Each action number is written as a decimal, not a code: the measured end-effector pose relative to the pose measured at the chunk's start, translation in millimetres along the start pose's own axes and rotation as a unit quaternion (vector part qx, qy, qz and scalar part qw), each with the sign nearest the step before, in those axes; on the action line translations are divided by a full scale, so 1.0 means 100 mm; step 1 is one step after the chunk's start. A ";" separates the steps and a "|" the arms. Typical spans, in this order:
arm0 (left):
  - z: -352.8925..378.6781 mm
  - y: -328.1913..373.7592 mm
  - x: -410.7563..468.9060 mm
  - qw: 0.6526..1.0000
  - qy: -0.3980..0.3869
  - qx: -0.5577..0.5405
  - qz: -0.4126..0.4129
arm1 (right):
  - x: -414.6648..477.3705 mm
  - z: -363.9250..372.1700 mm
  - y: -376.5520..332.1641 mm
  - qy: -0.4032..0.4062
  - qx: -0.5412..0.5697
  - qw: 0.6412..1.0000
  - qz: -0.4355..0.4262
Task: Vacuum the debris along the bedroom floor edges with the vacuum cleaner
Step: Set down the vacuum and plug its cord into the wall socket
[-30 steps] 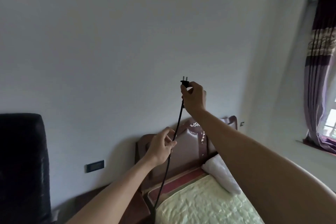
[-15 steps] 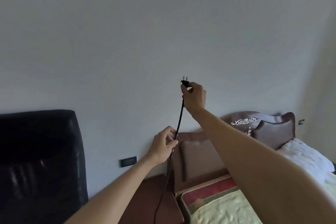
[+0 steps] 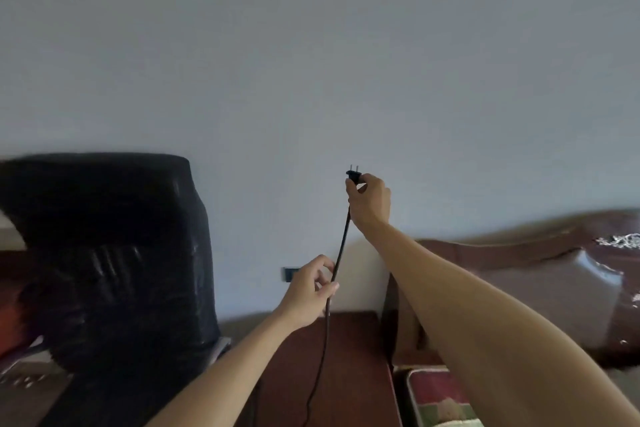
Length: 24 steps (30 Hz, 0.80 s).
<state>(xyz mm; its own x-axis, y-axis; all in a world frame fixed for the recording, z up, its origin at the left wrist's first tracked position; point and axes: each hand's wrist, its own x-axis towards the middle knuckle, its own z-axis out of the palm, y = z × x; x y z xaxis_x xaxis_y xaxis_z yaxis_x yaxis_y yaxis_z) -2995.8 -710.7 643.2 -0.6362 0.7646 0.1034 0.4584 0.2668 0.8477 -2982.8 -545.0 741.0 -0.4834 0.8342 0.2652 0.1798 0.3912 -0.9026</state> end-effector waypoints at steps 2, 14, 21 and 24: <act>0.13 -0.22 0.11 0.999 -0.001 -0.018 -0.038 | 0.14 0.20 0.28 -0.024 -0.006 1.000 0.012; 0.64 -1.50 0.37 0.979 -0.007 -0.077 -0.187 | 0.32 1.39 1.76 -0.119 -0.044 0.988 0.091; 0.84 -2.20 0.57 0.963 -0.016 -0.120 -0.240 | 0.39 1.96 2.40 -0.134 -0.076 0.981 0.115; 0.95 -2.48 0.66 0.955 -0.026 -0.141 -0.260 | 0.42 2.17 2.67 -0.142 -0.095 0.977 0.124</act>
<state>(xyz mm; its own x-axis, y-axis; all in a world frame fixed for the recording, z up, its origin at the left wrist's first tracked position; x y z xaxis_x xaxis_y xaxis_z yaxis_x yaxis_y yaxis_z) -3092.3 -670.6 389.8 -0.6974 0.6022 -0.3886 -0.1000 0.4552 0.8848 -3141.2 -490.3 437.1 -0.6183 0.7815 -0.0834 0.4645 0.2777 -0.8409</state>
